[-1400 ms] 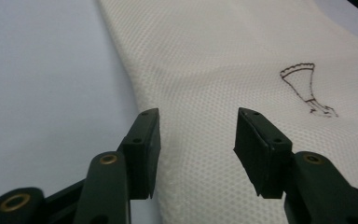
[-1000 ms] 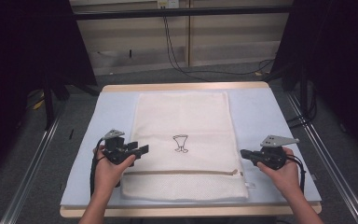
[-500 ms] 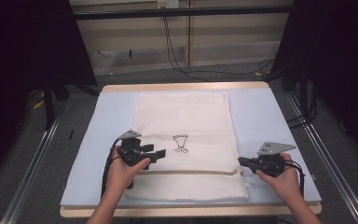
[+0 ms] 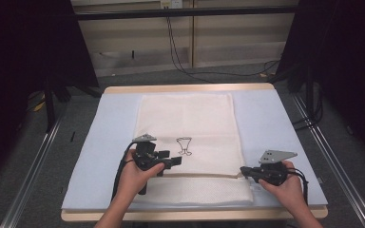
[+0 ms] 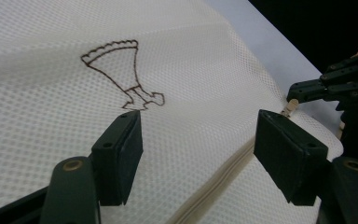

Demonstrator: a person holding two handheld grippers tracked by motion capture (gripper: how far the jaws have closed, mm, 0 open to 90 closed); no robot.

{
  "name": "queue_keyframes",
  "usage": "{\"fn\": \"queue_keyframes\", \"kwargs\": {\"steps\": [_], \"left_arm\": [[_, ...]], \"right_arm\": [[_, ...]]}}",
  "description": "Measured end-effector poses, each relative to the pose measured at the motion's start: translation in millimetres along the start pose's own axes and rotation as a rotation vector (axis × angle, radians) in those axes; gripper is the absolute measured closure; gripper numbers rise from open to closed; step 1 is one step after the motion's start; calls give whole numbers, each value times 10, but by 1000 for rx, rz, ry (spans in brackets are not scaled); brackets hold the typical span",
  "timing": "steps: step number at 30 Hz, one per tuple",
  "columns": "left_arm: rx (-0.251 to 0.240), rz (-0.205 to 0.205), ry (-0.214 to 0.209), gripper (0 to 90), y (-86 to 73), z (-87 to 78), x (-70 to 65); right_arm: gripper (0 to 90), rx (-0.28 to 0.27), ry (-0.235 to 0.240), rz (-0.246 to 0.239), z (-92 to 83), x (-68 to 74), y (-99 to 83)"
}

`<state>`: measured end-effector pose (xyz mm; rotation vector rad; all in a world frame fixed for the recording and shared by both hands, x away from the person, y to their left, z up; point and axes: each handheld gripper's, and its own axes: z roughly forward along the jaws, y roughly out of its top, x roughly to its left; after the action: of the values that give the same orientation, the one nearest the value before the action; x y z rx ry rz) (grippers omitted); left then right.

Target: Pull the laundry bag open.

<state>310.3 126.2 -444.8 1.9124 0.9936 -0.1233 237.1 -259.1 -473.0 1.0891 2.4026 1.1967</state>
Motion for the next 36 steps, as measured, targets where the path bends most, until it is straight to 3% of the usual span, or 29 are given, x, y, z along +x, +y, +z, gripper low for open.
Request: {"fn": "queue_keyframes", "kwargs": {"steps": [5,11,17,25,28,36], "left_arm": [[33,-1,-41,334,-23,114,-75],[70,-2,-85,346,-34,271,-185],[92,-5,-125,367,-32,456,-303],[126,10,-146,443,27,707,-503],[123,28,-136,466,58,786,-562],[172,63,-110,505,97,959,-648]], "right_arm": [[900,-6,39,-6,31,62,50],[900,-3,42,-10,40,73,43],[900,-18,4,11,-43,-4,11],[900,-5,-17,5,-50,-39,-21],[900,-4,-25,6,-62,-44,-28],[900,0,-27,-4,-51,-47,-36]]}}
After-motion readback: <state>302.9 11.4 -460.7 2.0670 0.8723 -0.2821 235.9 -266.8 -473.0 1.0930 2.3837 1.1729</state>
